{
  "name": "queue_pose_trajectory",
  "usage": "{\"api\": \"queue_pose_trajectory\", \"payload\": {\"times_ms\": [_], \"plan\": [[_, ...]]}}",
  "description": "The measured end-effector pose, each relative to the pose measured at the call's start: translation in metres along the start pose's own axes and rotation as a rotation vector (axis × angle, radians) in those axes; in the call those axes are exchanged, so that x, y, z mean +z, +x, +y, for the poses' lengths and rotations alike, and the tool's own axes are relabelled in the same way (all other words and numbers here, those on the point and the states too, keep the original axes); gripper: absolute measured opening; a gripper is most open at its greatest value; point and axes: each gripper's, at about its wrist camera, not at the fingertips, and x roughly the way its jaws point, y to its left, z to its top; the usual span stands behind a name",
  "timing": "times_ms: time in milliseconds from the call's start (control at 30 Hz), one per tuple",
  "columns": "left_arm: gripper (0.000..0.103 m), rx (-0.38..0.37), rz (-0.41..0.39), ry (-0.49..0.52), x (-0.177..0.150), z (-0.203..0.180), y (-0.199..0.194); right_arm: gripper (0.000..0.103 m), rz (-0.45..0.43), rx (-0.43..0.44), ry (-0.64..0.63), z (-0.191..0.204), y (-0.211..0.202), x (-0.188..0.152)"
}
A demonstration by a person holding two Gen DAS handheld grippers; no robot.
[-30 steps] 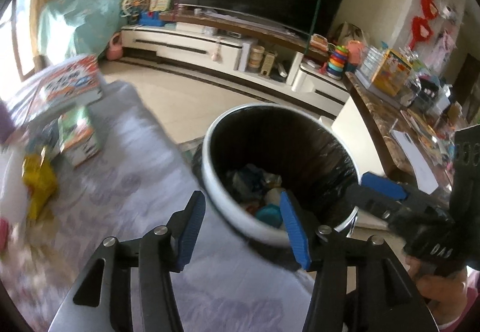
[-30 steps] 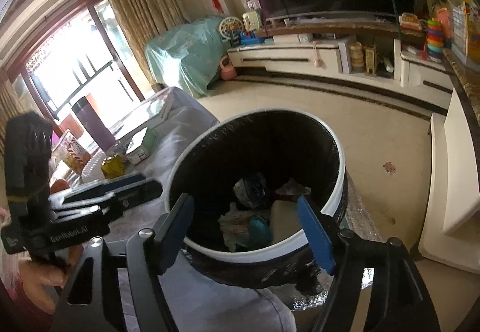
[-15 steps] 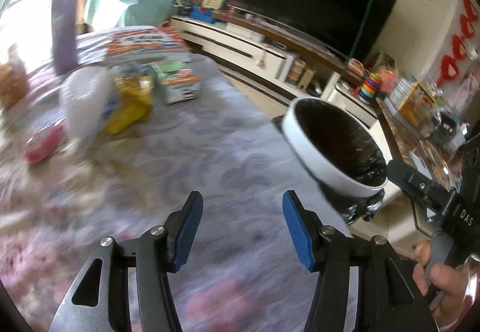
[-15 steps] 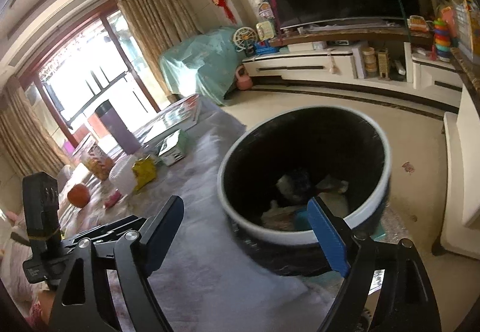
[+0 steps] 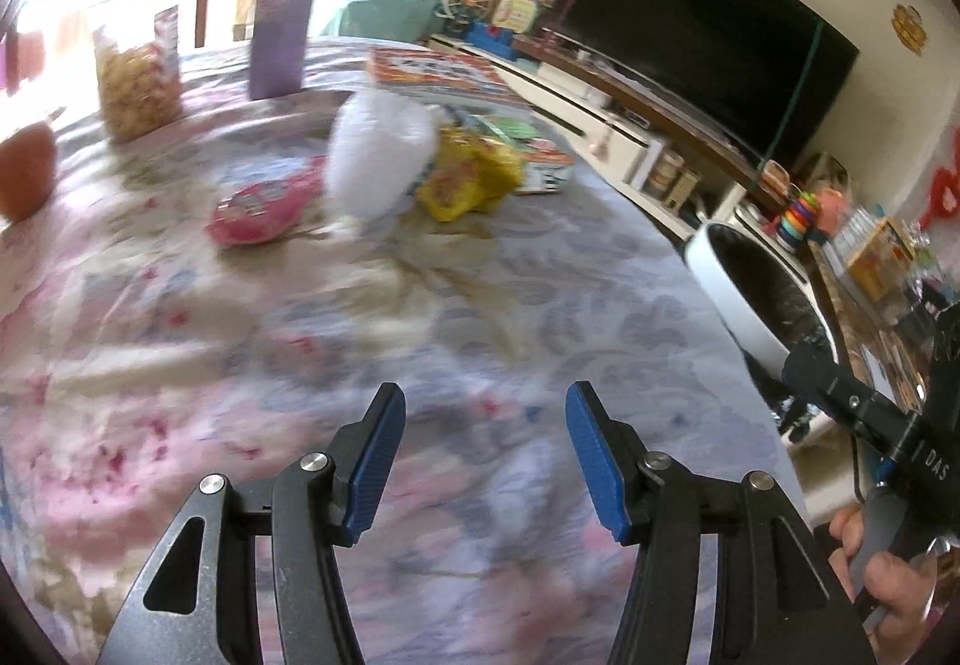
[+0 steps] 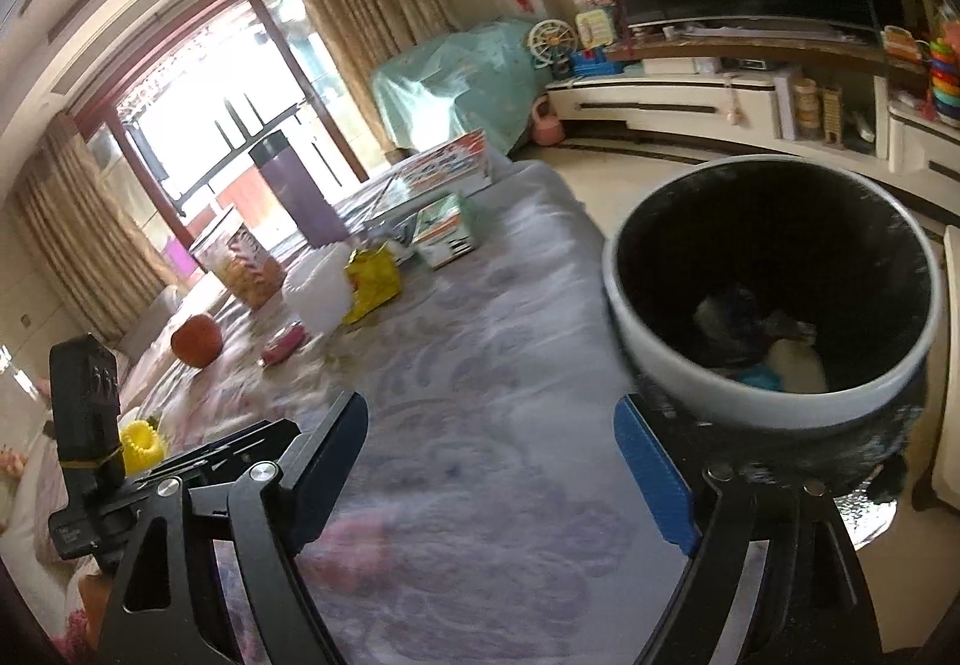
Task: Collect trash
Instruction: 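Move both tools back over the table toward the pink candy and yellow bag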
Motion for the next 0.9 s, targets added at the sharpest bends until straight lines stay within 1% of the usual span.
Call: {"api": "queue_pose_trajectory", "payload": {"times_ms": [367,667,800,900], "plan": [[0.056,0.025,-0.005,-0.063,-0.006,0.034,-0.015,0.086,0.030,0.035,-0.058,0.033,0.024,-0.006],[0.058,0.052,-0.006,-0.085,0.004,0.056,-0.011,0.085,0.047,0.043,-0.110,0.059,0.050,-0.002],[0.059,0.075,-0.001,-0.077,0.011,0.065,-0.007,0.084,0.057,0.046,-0.130,0.068,0.066,0.002],[0.062,0.087,-0.001,-0.067,0.020,0.071,-0.003,0.082,0.063,0.053,-0.132,0.073,0.077,0.007]]}}
